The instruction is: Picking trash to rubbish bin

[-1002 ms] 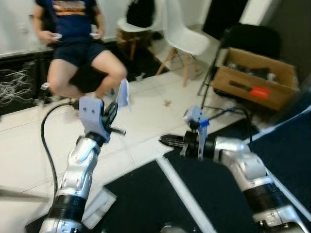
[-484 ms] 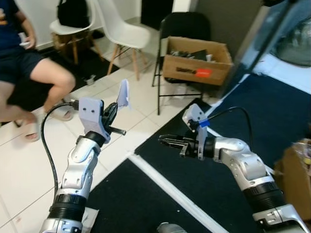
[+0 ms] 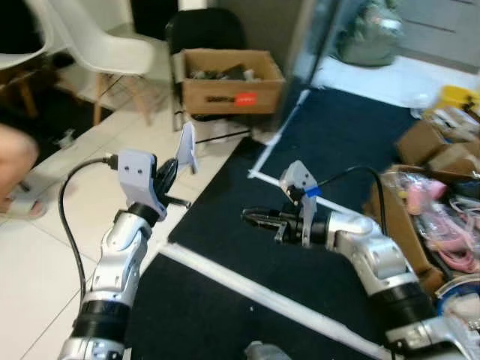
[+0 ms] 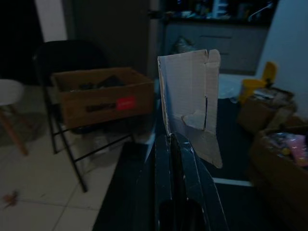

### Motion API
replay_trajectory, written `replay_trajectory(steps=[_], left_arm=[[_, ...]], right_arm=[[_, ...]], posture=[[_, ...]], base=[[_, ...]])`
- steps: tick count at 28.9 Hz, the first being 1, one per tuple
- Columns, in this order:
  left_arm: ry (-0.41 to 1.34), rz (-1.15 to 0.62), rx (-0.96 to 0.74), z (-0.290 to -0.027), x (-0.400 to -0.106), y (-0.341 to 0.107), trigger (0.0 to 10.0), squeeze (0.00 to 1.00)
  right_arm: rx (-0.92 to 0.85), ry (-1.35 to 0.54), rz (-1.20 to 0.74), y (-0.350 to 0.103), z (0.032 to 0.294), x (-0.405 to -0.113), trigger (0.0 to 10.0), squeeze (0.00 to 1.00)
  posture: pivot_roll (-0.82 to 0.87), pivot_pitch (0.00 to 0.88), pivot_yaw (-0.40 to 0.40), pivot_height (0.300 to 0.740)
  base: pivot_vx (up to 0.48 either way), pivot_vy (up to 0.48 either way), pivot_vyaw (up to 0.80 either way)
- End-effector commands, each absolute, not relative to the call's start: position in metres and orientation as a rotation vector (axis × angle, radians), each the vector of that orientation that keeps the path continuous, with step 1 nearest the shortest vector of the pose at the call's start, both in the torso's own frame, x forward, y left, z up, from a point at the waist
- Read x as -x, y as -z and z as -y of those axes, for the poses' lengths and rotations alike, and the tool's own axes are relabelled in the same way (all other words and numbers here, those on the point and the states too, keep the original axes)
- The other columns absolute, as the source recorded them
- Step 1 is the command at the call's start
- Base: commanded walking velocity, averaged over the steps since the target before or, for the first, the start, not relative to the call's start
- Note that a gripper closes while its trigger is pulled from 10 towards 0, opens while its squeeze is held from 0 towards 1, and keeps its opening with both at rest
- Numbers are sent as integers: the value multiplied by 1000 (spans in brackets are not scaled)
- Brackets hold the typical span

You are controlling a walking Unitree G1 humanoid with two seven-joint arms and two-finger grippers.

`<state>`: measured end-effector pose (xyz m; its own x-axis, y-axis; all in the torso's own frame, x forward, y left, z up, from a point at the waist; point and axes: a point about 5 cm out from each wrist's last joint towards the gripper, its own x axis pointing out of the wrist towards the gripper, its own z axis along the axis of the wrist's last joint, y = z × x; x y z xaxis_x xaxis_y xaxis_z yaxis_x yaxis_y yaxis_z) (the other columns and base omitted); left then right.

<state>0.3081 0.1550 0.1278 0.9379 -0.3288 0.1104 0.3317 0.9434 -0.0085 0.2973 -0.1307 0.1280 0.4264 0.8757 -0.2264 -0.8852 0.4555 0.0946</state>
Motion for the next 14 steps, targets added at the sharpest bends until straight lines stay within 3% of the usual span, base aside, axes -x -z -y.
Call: replay_trajectory(steps=[1,5,14], left_arm=[[351,86,26,-156,-307,-124,10000,0],[379,78,25,-154,-307,-123,10000,0],[385,76,30,-154,-307,-122,10000,0]], right_arm=[[49,-1110,-229,-130,127,-297,10000,0],[48,-1115,-209,-133,126,-297,10000,0],[46,-1120,-203,-135,126,-297,10000,0]], posture=[[-3,0,-28,740],[-3,0,-28,740],[-3,0,-27,740]], base=[[0,0,0],[171,0,0],[477,0,0]])
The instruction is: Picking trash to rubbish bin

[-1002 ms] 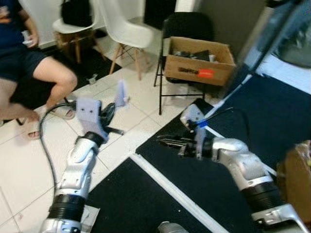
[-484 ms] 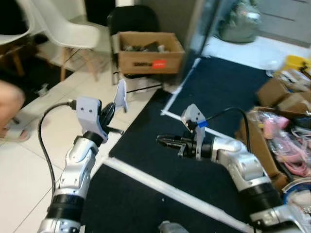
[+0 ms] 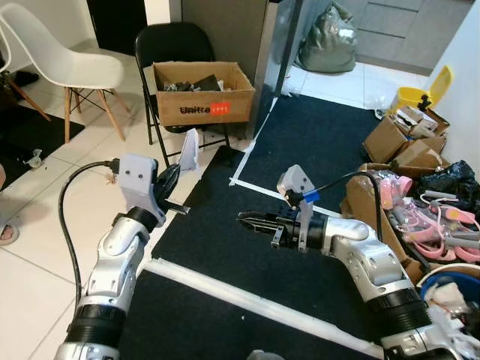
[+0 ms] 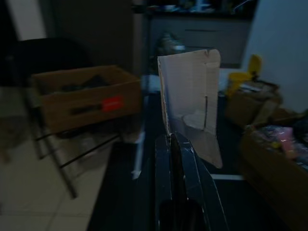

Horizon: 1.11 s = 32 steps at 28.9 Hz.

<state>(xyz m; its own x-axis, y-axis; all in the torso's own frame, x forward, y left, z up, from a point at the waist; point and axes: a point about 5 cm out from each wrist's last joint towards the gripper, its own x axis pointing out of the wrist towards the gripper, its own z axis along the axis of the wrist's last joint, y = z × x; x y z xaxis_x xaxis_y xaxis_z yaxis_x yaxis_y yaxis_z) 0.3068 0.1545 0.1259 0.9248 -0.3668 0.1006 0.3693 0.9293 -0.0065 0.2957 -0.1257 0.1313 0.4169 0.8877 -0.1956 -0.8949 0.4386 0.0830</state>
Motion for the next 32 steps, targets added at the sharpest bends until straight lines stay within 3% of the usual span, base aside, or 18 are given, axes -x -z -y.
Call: replay_trajectory(steps=[1,21,26,32], left_arm=[[387,76,30,-154,-307,-122,10000,0],[395,75,29,-154,-307,-122,10000,0],[396,76,28,-154,-307,-122,10000,0],[397,77,27,-154,-307,-123,10000,0]], right_arm=[[46,-1121,-202,-135,126,-297,10000,0],[54,-1124,-213,-136,125,-296,10000,0],[45,-1118,-208,-136,125,-296,10000,0],[54,-1121,-194,-137,125,-297,10000,0]], posture=[[-3,0,-27,740],[-3,0,-27,740],[-3,0,-27,740],[-3,0,-27,740]], base=[[458,0,0],[407,0,0],[399,0,-698],[399,0,0]])
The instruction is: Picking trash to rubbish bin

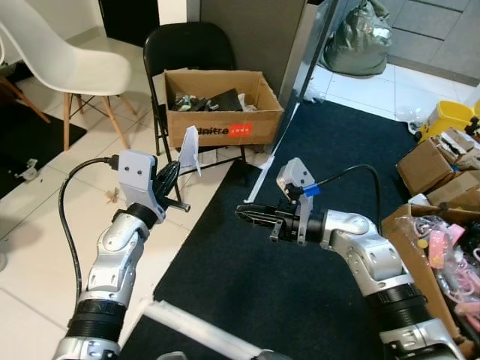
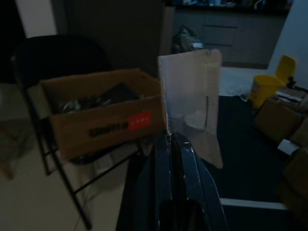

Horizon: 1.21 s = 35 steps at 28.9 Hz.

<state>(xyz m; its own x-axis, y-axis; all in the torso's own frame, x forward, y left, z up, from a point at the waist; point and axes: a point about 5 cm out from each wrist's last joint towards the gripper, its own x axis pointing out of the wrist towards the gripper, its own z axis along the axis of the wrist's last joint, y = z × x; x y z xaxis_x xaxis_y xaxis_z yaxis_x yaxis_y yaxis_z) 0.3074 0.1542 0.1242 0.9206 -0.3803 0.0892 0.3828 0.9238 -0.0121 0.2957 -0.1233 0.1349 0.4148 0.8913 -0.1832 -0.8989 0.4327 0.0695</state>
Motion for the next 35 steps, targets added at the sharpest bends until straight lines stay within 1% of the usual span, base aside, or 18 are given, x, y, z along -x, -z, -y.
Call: replay_trajectory(steps=[1,35], left_arm=[[398,77,26,-154,-307,-123,10000,0],[406,76,23,-152,-306,-121,10000,0]], right_arm=[[54,-1121,-194,-137,125,-297,10000,0],[63,-1125,-186,-135,125,-296,10000,0]], posture=[[-3,0,-27,740],[-2,0,-32,740]], base=[[401,0,0],[396,0,0]])
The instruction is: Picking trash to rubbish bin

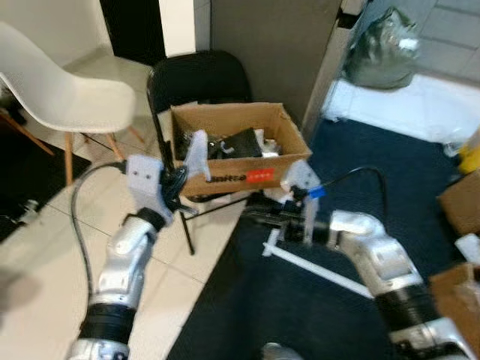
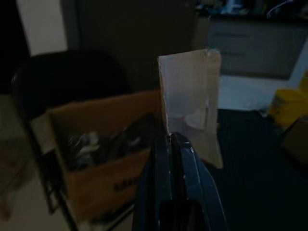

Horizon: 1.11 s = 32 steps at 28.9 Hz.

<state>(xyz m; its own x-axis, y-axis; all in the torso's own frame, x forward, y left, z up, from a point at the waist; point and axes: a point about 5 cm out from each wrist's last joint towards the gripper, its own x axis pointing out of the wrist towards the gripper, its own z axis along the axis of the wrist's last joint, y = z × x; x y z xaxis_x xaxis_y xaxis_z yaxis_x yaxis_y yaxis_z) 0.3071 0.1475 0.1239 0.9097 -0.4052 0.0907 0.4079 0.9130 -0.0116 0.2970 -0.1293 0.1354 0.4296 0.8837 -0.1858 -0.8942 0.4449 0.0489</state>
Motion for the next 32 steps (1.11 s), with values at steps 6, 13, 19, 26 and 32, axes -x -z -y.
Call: replay_trajectory(steps=[6,13,19,26,32], left_arm=[[405,76,23,-152,-306,-121,10000,0],[405,77,24,-152,-306,-121,10000,0],[405,78,25,-152,-306,-121,10000,0],[404,78,25,-152,-306,-121,10000,0],[404,78,26,-152,-306,-122,10000,0]], right_arm=[[59,-1124,-185,-135,125,-296,10000,0],[59,-1125,-186,-136,126,-296,10000,0],[57,-1121,-186,-135,126,-297,10000,0],[69,-1124,-204,-133,126,-296,10000,0],[60,-1119,-200,-133,126,-297,10000,0]], posture=[[3,0,-34,740],[3,0,-34,740],[3,0,-34,740],[3,0,-34,740],[3,0,-34,740]], base=[[401,0,0],[366,0,0],[400,0,0],[382,0,-229],[378,0,-525]])
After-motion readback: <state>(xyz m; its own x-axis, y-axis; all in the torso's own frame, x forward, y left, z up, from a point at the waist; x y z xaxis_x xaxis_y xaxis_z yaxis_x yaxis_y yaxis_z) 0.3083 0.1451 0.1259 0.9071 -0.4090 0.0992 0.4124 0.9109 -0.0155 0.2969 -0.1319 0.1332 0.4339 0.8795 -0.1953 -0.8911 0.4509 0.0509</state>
